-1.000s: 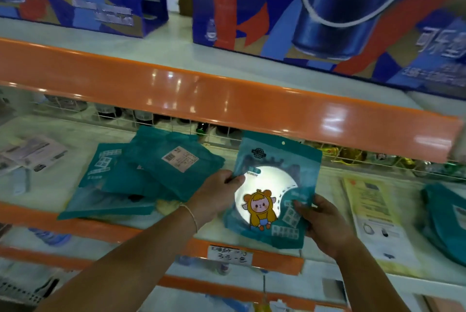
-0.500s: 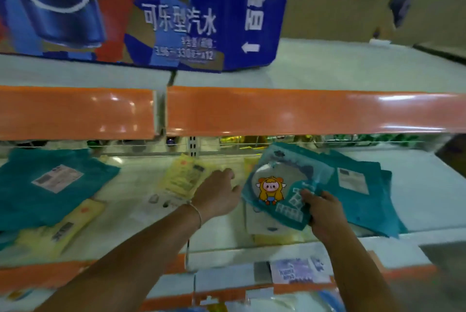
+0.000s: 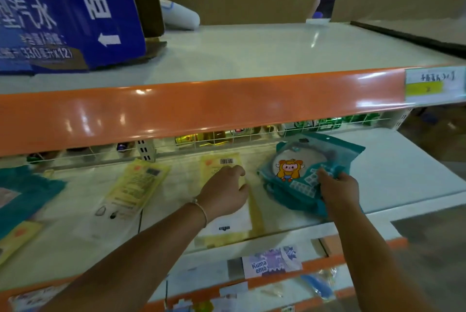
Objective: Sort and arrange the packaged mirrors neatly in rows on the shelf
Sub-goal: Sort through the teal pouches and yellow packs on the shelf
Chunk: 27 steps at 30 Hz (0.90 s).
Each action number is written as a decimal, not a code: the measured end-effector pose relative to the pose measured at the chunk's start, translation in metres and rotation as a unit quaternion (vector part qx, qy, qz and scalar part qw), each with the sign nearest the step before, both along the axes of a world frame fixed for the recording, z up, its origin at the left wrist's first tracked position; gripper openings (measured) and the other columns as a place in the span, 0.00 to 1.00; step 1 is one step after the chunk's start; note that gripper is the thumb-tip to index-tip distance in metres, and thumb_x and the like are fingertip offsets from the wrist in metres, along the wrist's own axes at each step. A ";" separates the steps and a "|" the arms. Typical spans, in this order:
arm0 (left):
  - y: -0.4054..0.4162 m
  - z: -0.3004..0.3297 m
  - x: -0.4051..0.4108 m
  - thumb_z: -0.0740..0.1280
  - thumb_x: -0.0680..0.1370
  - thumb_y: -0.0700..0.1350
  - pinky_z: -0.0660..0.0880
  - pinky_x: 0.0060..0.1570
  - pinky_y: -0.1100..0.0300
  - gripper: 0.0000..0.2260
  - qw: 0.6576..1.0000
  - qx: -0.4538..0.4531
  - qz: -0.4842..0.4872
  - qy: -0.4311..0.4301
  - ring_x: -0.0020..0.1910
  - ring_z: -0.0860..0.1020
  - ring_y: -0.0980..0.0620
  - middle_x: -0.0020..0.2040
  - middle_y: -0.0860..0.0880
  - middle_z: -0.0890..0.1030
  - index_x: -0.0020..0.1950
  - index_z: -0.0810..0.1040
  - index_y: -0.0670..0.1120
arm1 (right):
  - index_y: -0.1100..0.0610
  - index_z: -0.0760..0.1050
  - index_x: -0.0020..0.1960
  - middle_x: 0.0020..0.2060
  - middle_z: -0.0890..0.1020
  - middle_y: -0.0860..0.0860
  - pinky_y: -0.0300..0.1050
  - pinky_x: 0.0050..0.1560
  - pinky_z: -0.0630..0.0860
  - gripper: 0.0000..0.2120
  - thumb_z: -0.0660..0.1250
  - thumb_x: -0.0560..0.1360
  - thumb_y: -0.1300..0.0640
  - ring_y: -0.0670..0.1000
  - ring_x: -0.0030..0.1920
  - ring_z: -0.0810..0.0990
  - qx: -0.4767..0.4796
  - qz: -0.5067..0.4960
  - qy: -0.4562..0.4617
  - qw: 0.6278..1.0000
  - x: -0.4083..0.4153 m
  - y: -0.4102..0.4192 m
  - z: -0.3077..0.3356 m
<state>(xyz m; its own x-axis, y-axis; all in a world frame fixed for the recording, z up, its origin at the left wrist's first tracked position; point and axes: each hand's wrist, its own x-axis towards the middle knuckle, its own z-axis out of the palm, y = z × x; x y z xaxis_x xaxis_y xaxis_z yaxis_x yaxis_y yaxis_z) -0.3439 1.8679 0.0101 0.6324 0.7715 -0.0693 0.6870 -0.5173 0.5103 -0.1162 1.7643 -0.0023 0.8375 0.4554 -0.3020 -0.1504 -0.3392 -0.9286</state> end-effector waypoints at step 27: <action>0.026 0.000 -0.166 0.62 0.80 0.50 0.72 0.59 0.56 0.19 0.986 0.009 0.166 -0.024 0.60 0.74 0.48 0.65 0.45 0.73 0.69 0.70 0.46 | 0.57 0.74 0.66 0.61 0.75 0.60 0.55 0.64 0.71 0.21 0.70 0.73 0.57 0.60 0.61 0.73 -0.027 0.237 -0.329 0.914 -0.196 0.075 0.016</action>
<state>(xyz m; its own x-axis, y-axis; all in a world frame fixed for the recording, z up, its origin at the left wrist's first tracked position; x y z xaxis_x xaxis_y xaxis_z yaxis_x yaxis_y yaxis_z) -0.5095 1.8939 0.0101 0.3475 0.9372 -0.0306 0.7956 -0.2774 0.5385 -0.3126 1.8394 0.0140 0.5583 0.8134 0.1633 0.6105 -0.2696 -0.7447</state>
